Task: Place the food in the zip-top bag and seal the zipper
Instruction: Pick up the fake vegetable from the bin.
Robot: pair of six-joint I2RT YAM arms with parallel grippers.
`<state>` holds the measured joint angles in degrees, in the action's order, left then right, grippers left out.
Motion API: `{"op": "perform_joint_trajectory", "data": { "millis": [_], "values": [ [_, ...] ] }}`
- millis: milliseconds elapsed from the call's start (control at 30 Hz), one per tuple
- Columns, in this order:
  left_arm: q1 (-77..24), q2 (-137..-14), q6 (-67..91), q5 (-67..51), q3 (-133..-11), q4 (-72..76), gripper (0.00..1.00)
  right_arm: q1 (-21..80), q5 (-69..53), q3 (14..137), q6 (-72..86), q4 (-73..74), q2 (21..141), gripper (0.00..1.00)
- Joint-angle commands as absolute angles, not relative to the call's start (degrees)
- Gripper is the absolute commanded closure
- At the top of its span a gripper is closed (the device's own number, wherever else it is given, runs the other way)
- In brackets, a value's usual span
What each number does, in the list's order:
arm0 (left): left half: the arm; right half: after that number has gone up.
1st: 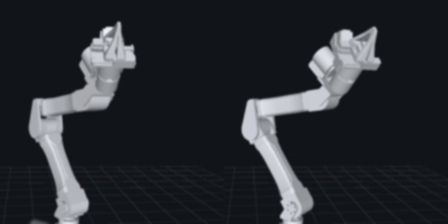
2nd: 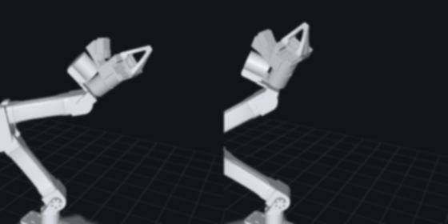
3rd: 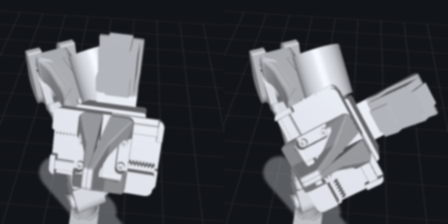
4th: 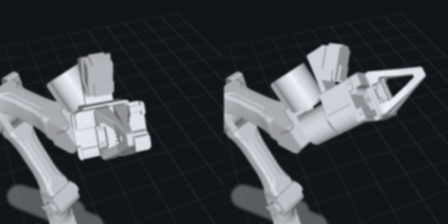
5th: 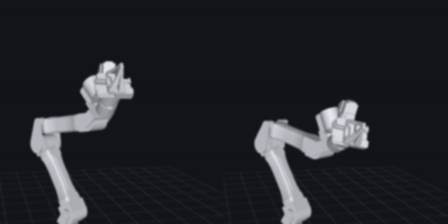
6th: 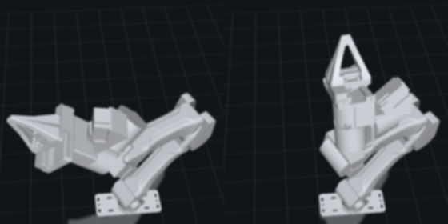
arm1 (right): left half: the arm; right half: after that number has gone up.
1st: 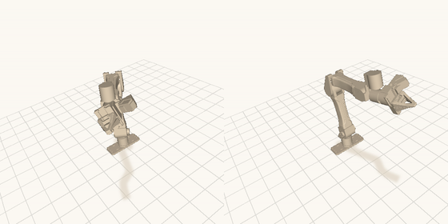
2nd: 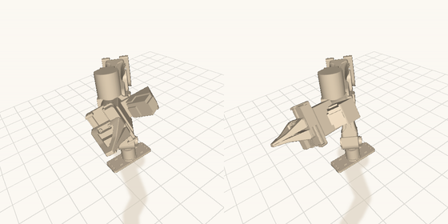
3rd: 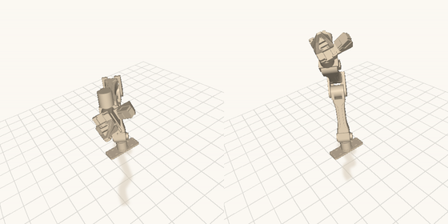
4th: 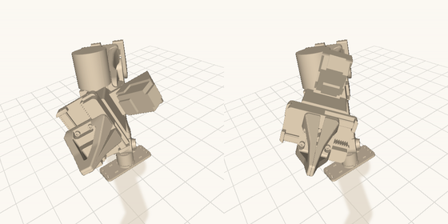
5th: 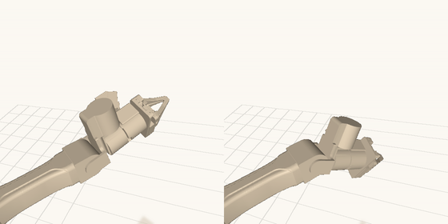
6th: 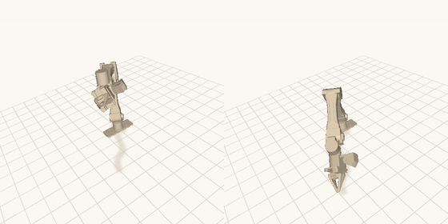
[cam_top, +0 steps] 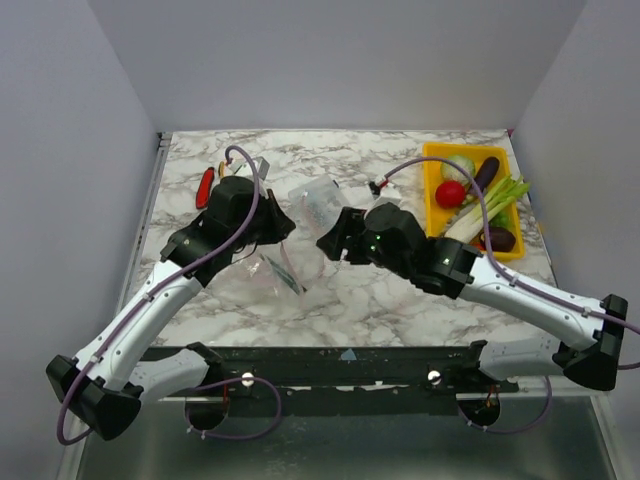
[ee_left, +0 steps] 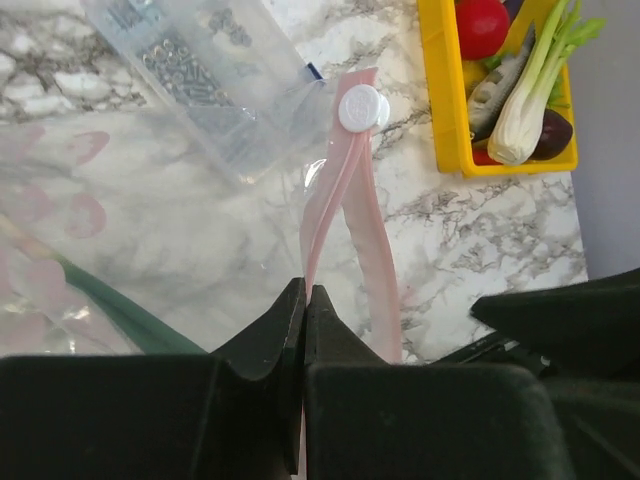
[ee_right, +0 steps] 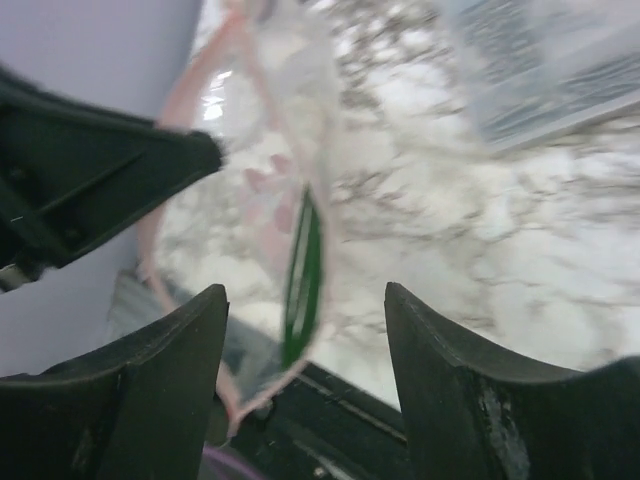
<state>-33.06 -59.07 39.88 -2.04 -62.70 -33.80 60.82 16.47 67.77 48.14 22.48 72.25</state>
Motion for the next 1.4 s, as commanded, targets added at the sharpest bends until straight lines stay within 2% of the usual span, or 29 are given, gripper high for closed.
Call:
{"op": "perform_joint_trajectory", "data": {
  "millis": [0,67,200,333,533,667,867,1133,1367],
  "values": [
    [-32.78,-61.80,28.30,-0.73,-68.06,-35.83,1.00,55.63,31.67,68.31,46.53,38.41,67.08,0.30],
    [-32.78,-62.13,25.73,-0.86,-67.97,-35.72,1.00,51.27,34.19,65.55,45.88,38.33,63.46,0.21],
    [-32.87,-60.94,22.60,-2.63,-65.21,-32.45,1.00,37.81,31.38,61.99,42.41,36.71,60.24,0.16],
    [-32.93,-59.47,21.08,-3.42,-62.40,-29.35,1.00,25.01,26.41,60.34,39.22,34.22,62.68,0.14],
    [-32.94,-57.46,19.61,-2.49,-58.98,-27.29,1.00,10.50,25.98,58.67,35.97,30.86,70.36,0.10],
    [-32.89,-56.66,19.78,-3.44,-58.63,-27.08,1.00,-0.46,15.13,56.86,37.03,27.05,75.15,0.10],
    [-32.94,-56.05,19.95,-4.04,-58.01,-26.84,1.00,-3.37,7.91,54.31,38.86,21.08,78.92,0.09],
    [-32.94,-55.63,19.95,-4.41,-57.60,-26.58,1.00,-4.44,11.18,55.61,38.38,21.15,82.99,0.13],
    [-32.95,-55.97,20.56,-6.46,-57.74,-26.54,1.00,-4.41,14.68,56.50,35.16,24.17,83.59,0.11]
  ]
}}
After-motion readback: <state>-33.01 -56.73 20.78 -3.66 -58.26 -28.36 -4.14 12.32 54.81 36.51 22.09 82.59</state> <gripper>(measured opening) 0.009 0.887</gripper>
